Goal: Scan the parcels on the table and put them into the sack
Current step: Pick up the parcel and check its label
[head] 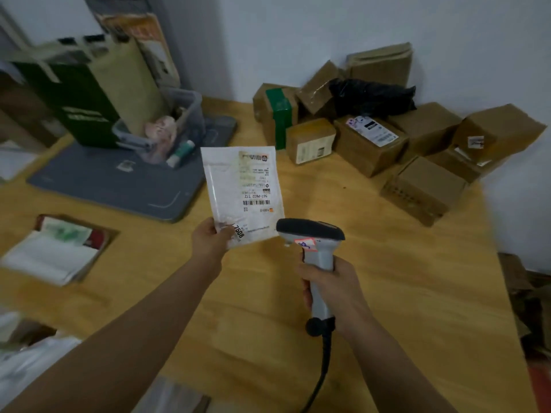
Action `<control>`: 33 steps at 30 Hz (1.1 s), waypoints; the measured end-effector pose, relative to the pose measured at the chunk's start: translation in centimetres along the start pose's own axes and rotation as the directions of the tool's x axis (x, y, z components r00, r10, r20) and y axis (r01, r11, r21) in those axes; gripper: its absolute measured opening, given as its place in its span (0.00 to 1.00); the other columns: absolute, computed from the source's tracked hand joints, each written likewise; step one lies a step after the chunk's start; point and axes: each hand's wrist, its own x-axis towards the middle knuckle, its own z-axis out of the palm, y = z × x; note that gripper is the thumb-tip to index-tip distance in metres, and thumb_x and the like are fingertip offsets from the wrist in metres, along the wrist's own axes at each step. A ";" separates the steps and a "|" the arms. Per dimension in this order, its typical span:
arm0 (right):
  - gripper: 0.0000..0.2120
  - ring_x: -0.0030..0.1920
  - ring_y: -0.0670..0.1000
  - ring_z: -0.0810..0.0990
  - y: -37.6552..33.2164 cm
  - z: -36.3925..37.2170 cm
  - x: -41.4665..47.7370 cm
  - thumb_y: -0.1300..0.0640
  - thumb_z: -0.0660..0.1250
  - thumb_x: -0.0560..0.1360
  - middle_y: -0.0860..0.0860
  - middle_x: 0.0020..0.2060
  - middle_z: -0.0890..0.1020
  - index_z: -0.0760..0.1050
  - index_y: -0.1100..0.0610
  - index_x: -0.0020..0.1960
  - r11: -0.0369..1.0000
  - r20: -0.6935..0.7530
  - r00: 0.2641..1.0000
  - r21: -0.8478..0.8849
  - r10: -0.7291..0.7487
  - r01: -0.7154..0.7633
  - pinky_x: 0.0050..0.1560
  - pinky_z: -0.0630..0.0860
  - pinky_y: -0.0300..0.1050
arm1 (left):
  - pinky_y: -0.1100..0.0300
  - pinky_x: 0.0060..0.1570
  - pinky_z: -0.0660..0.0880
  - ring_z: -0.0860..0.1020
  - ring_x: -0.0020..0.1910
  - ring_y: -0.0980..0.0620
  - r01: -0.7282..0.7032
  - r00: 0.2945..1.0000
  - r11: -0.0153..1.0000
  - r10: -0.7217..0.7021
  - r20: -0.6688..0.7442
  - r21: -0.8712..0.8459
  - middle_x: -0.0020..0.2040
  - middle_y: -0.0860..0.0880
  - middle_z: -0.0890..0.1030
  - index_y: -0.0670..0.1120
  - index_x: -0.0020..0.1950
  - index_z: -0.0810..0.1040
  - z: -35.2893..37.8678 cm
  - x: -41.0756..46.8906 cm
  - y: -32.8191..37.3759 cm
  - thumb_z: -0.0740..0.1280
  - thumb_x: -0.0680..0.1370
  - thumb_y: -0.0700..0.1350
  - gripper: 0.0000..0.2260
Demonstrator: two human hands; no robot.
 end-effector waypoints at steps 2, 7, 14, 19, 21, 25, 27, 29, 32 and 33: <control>0.07 0.22 0.53 0.71 0.6 1.4 -0.8 0.66 0.70 0.70 0.57 0.25 0.74 0.74 0.64 0.36 0.999 0.016 1.000 -0.044 0.014 -0.013 0.25 0.68 0.42 | 0.52 0.47 0.78 0.79 0.47 0.44 0.002 1.000 1.000 -0.001 -0.022 0.008 0.50 0.41 0.80 0.39 0.55 0.77 -2.1 -0.6 -0.3 0.65 0.76 0.30 0.10; 0.05 0.22 0.52 0.71 1.2 4.3 -2.4 0.66 0.69 0.71 0.56 0.24 0.74 0.75 0.64 0.37 0.996 0.076 0.997 -0.084 -0.009 0.016 0.26 0.69 0.41 | 0.47 0.54 0.78 0.80 0.49 0.42 -0.020 0.997 1.000 0.021 -0.069 0.022 0.50 0.41 0.81 0.42 0.54 0.78 -6.2 -1.7 -0.6 0.65 0.75 0.29 0.11; 0.03 0.22 0.51 0.70 0.6 7.0 -3.2 0.67 0.68 0.71 0.55 0.25 0.74 0.76 0.62 0.39 0.997 0.115 0.993 -0.067 -0.034 0.042 0.25 0.69 0.41 | 0.49 0.52 0.77 0.79 0.49 0.42 -0.035 0.990 0.999 0.038 -0.133 0.021 0.52 0.39 0.81 0.39 0.57 0.77 -9.5 -2.7 -0.2 0.64 0.76 0.29 0.12; 0.03 0.23 0.52 0.70 0.3 8.0 -3.5 0.68 0.68 0.71 0.55 0.25 0.73 0.76 0.62 0.40 0.996 0.154 0.987 -0.062 -0.054 0.064 0.26 0.69 0.42 | 0.48 0.55 0.77 0.79 0.54 0.41 -0.033 0.988 0.999 0.037 -0.148 0.027 0.55 0.39 0.80 0.38 0.61 0.76 -10.9 -2.8 -0.2 0.64 0.77 0.29 0.14; 0.03 0.23 0.52 0.70 0.2 8.4 -3.4 0.67 0.68 0.71 0.55 0.25 0.74 0.76 0.62 0.40 0.995 0.164 0.985 -0.063 -0.059 0.070 0.26 0.69 0.42 | 0.47 0.56 0.77 0.79 0.54 0.41 -0.038 0.987 0.999 0.041 -0.154 0.024 0.55 0.39 0.80 0.37 0.62 0.76 -11.3 -2.8 -0.3 0.63 0.77 0.29 0.14; 0.04 0.22 0.52 0.70 0.0 8.8 -3.3 0.67 0.68 0.72 0.55 0.25 0.73 0.77 0.62 0.39 0.995 0.164 0.984 -0.068 -0.065 0.077 0.27 0.69 0.42 | 0.47 0.57 0.77 0.79 0.56 0.40 -0.044 0.985 0.999 0.047 -0.166 0.020 0.56 0.39 0.80 0.36 0.62 0.75 -11.9 -2.8 -0.3 0.64 0.77 0.29 0.14; 0.04 0.22 0.52 0.69 0.0 9.0 -3.3 0.67 0.68 0.72 0.55 0.25 0.73 0.76 0.62 0.39 0.995 0.165 0.984 -0.066 -0.064 0.076 0.26 0.69 0.42 | 0.47 0.56 0.76 0.78 0.56 0.40 -0.052 0.984 0.999 0.054 -0.172 0.016 0.56 0.39 0.79 0.36 0.62 0.75 -12.0 -2.7 -0.4 0.64 0.76 0.29 0.14; 0.05 0.22 0.52 0.69 0.0 9.1 -3.3 0.67 0.68 0.71 0.55 0.25 0.73 0.76 0.62 0.38 0.995 0.172 0.983 -0.065 -0.062 0.074 0.26 0.69 0.42 | 0.48 0.57 0.76 0.78 0.56 0.40 -0.051 0.982 0.999 0.053 -0.183 0.012 0.57 0.39 0.79 0.36 0.62 0.75 -12.2 -2.5 -0.4 0.64 0.77 0.29 0.14; 0.04 0.22 0.52 0.69 0.0 9.2 -3.2 0.68 0.68 0.71 0.55 0.25 0.73 0.76 0.62 0.39 0.995 0.180 0.982 -0.071 -0.059 0.072 0.27 0.69 0.43 | 0.48 0.56 0.76 0.79 0.55 0.41 -0.048 0.981 0.999 0.048 -0.190 0.008 0.57 0.38 0.80 0.37 0.61 0.76 -12.5 -2.3 -0.5 0.64 0.76 0.29 0.14; 0.03 0.23 0.52 0.70 0.1 9.3 -3.1 0.68 0.68 0.71 0.56 0.26 0.73 0.76 0.62 0.39 0.995 0.185 0.981 -0.068 -0.058 0.072 0.27 0.69 0.43 | 0.50 0.55 0.76 0.79 0.54 0.42 -0.047 0.980 0.999 0.048 -0.193 0.011 0.56 0.39 0.80 0.37 0.61 0.76 -12.6 -2.3 -0.6 0.64 0.76 0.29 0.14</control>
